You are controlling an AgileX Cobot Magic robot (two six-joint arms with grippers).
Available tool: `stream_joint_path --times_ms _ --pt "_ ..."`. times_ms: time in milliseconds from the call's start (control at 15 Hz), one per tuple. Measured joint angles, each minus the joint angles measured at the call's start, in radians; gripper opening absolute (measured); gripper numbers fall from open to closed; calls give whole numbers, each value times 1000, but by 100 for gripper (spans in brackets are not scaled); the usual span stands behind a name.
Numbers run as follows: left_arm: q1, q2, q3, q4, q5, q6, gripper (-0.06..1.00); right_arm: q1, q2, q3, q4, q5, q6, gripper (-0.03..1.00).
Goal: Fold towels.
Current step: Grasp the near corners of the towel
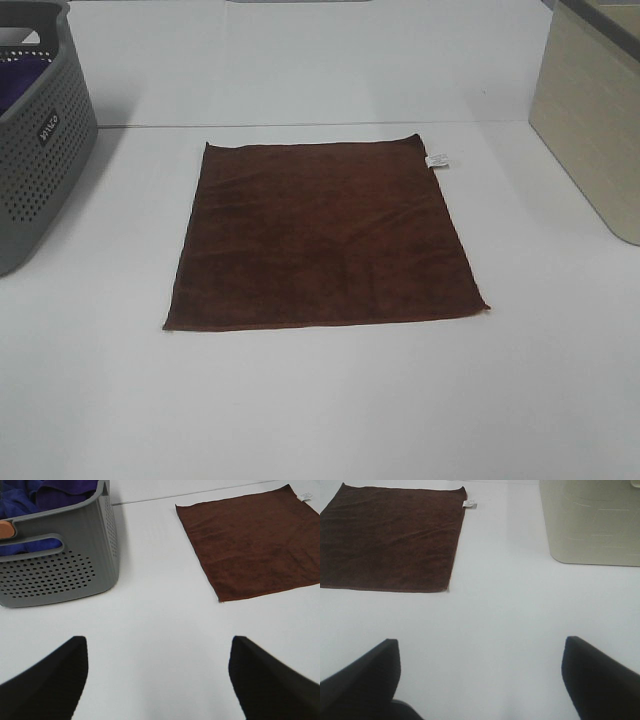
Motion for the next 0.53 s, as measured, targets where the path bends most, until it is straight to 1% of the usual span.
stream_joint_path --times_ms 533 --pt "0 0 0 0 0 0 74 0 0 0 0 0 0 82"
